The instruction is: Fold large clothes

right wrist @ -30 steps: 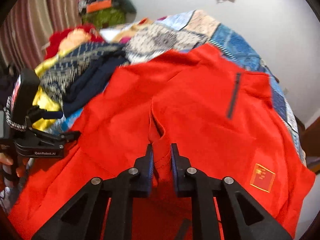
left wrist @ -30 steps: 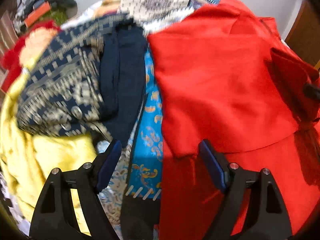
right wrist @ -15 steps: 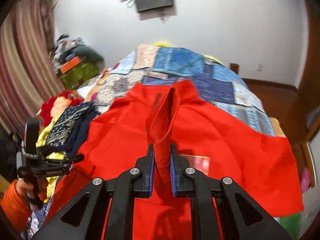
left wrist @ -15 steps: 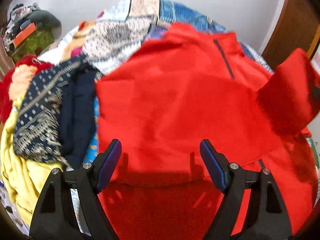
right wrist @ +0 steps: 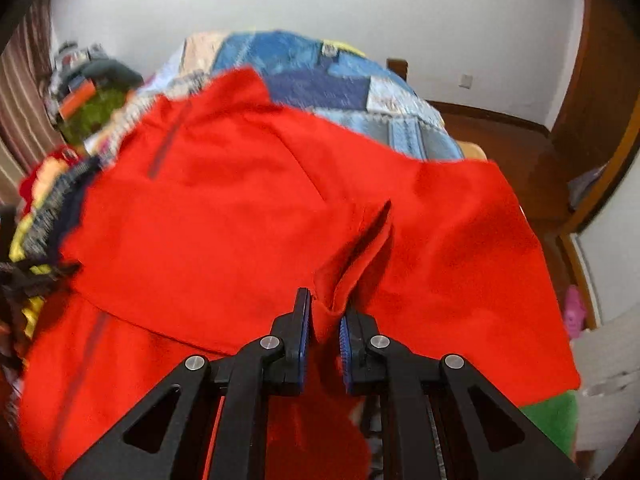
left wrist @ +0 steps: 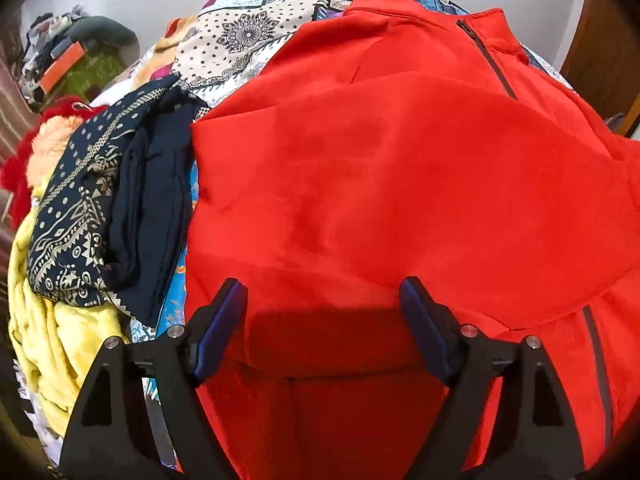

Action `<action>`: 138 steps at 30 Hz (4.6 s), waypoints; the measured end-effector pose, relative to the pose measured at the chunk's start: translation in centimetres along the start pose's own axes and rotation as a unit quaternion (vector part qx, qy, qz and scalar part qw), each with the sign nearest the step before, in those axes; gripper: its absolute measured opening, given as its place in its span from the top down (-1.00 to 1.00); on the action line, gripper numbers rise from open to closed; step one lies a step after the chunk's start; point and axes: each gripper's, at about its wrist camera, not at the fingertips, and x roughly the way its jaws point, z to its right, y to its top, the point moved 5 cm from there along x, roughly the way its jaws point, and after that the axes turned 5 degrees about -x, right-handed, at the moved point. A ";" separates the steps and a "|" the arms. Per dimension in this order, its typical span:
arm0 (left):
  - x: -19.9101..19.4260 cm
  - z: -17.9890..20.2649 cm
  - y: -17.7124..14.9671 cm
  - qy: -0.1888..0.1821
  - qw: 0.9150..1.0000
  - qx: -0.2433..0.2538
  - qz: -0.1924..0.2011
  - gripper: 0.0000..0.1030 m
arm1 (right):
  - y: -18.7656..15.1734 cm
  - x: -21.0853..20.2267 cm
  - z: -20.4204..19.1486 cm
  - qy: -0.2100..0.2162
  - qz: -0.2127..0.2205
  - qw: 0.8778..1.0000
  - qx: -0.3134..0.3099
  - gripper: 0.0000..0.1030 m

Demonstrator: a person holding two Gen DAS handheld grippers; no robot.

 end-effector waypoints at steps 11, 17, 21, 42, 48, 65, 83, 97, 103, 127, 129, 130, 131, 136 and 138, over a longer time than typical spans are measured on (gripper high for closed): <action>0.6 -0.3 -0.2 0.009 1.000 -0.007 0.001 -0.76 | -2.6 -0.1 4.1 -0.204 -0.076 0.973 -0.074 0.78; 0.2 -0.2 0.0 0.021 1.000 -0.001 -0.001 -0.75 | -5.7 -3.5 10.9 -0.149 -0.087 0.984 0.048 0.78; -1.2 0.6 0.2 0.021 1.000 0.006 -0.002 -0.73 | -6.5 -5.9 14.4 -0.084 -0.060 0.987 0.123 0.78; -4.5 15.3 3.2 -0.079 0.992 0.097 0.025 -0.73 | -11.3 -2.3 18.9 -0.113 -0.112 0.983 0.089 0.38; -2.1 21.0 2.8 -0.094 0.985 0.143 0.005 -0.73 | -14.0 -5.4 22.6 -0.116 -0.100 0.974 0.166 -0.98; -1.3 27.2 3.0 -0.109 0.979 0.173 0.011 -0.74 | -11.0 -1.2 21.5 0.128 -0.019 0.914 0.385 -0.88; -3.7 23.7 3.9 -0.112 0.984 0.134 0.040 -0.75 | -2.8 -2.7 23.6 0.060 0.073 0.923 0.372 0.78; -11.3 13.8 3.7 -0.112 0.984 0.087 0.111 -0.75 | 11.7 -13.8 5.1 0.155 0.172 0.957 0.177 0.80; -12.6 8.6 2.2 -0.110 0.986 0.057 0.114 -0.75 | 10.2 -7.3 -4.2 0.184 0.087 0.966 0.160 0.80; -11.8 2.0 -3.7 -0.089 0.993 0.026 0.067 -0.75 | -2.2 -1.6 -11.1 0.181 -0.149 0.963 0.135 0.78; -12.5 3.2 -3.4 -0.091 0.992 0.039 0.072 -0.75 | -2.2 -2.7 -10.4 0.186 -0.139 0.964 0.126 0.78; -12.8 3.8 -3.2 -0.092 0.992 0.045 0.075 -0.75 | -2.1 -3.2 -10.0 0.182 -0.131 0.967 0.124 0.78; -13.0 4.3 -3.1 -0.093 0.991 0.049 0.077 -0.75 | -1.8 -4.0 -9.3 0.167 -0.116 0.972 0.118 0.78; -14.3 8.9 -1.7 -0.108 0.987 0.086 0.085 -0.75 | -1.2 -7.6 -5.5 0.087 -0.042 0.993 0.067 0.78; -14.5 11.0 -1.1 -0.114 0.984 0.102 0.086 -0.75 | -1.2 -8.9 -3.4 0.058 -0.020 0.996 0.062 0.78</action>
